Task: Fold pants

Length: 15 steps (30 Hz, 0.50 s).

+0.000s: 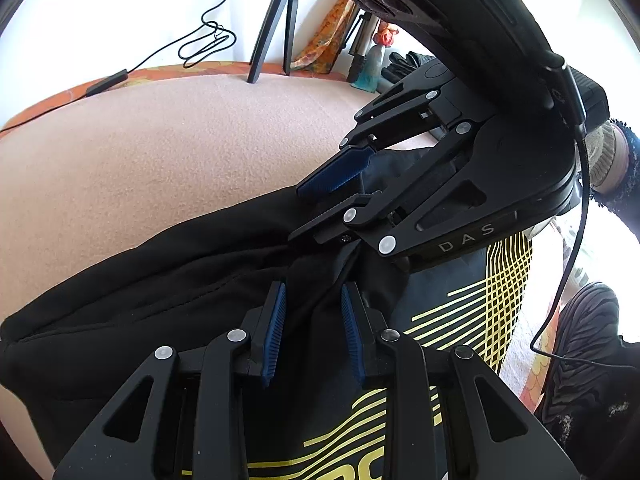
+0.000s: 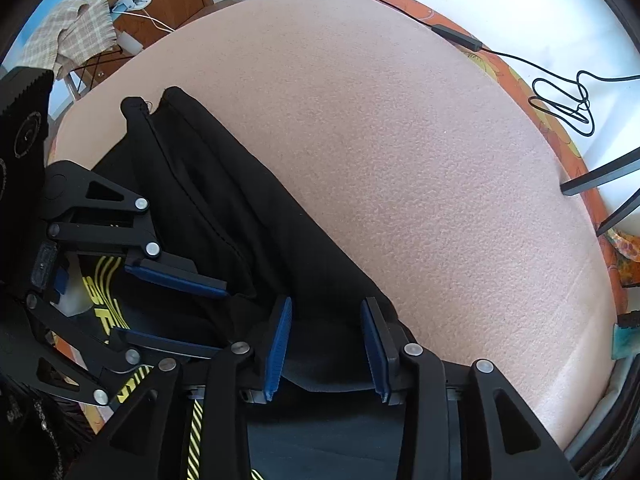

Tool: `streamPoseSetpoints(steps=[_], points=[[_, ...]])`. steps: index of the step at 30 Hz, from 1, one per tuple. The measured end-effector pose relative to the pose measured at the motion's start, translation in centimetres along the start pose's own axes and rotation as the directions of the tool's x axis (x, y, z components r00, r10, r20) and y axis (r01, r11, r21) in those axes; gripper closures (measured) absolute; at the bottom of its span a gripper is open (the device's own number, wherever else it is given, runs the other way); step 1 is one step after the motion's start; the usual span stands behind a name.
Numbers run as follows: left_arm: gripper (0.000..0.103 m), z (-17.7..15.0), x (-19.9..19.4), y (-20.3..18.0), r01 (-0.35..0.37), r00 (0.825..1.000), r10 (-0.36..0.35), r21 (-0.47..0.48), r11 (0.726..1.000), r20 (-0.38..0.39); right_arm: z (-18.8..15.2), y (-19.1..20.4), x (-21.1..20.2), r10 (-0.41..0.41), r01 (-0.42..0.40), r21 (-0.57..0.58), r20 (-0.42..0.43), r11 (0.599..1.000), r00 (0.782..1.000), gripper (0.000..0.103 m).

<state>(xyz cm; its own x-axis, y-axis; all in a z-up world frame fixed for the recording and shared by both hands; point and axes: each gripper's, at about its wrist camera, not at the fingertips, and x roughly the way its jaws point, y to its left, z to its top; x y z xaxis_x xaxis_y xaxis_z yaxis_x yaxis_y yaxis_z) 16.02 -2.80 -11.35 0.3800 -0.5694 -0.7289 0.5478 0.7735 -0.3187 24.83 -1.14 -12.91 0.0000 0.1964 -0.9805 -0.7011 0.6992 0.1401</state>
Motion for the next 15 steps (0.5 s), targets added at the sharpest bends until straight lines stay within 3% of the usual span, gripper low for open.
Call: streamPoseSetpoints(steps=[3, 5, 7, 10, 15], points=[[0.078, 0.1, 0.1, 0.2, 0.004, 1.000, -0.004, -0.003, 1.000, 0.001, 0.3, 1.9, 1.0, -0.070, 0.070, -0.074, -0.009, 0.995, 0.997, 0.063], [0.078, 0.0, 0.1, 0.2, 0.008, 1.000, -0.008, -0.007, 1.000, 0.001, 0.6, 1.8, 1.0, -0.058, 0.058, -0.053, -0.008, 0.997, 0.998, 0.067], [0.078, 0.0, 0.1, 0.4, 0.011, 1.000, -0.011, -0.009, 1.000, 0.003, 0.8, 1.4, 0.9, -0.053, 0.053, -0.042, -0.006, 0.998, 0.999, 0.086], [0.078, 0.0, 0.0, 0.5, 0.011, 1.000, -0.011, -0.008, 1.000, 0.007, 1.3, 1.4, 0.2, -0.042, 0.042, -0.058, 0.004, 0.997, 0.999, 0.099], [0.078, 0.2, -0.3, 0.9, -0.004, 1.000, 0.004, -0.016, 1.000, 0.012, 2.9, -1.0, -1.9, -0.008, 0.008, 0.003, 0.083, 1.000, 0.997, 0.102]])
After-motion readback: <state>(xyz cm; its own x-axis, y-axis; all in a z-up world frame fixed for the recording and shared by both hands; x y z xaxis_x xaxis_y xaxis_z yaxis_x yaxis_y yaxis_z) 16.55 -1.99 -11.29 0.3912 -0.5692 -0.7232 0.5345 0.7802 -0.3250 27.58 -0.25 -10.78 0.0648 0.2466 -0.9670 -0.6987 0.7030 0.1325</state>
